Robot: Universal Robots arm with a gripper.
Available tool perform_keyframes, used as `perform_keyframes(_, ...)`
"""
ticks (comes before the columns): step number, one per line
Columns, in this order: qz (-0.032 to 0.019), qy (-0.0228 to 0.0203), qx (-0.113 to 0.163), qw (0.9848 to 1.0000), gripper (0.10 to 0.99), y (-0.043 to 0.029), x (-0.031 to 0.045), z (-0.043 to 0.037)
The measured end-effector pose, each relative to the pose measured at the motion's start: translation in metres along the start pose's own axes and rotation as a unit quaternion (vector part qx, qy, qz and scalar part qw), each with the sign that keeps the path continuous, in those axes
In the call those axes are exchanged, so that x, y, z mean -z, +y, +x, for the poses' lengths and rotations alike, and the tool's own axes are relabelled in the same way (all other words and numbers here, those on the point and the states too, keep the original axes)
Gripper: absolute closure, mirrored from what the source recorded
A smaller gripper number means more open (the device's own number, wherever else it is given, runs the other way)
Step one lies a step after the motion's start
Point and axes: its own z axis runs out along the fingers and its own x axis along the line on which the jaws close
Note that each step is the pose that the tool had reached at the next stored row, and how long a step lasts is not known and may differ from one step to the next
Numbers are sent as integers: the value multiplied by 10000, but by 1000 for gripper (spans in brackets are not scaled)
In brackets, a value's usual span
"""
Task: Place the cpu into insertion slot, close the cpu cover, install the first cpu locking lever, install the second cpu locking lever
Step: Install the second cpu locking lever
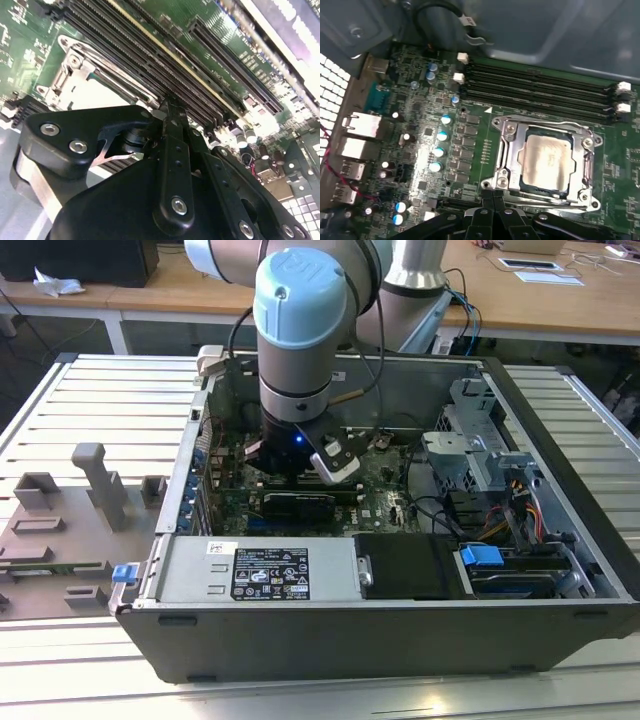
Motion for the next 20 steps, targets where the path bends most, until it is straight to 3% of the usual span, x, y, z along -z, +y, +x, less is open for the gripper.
perform_keyframes(7, -3, 15, 67, 10000, 980, 114, -33, 13)
perform_keyframes(20, -173, 11, 103, 9998, 980, 86, -92, 19)
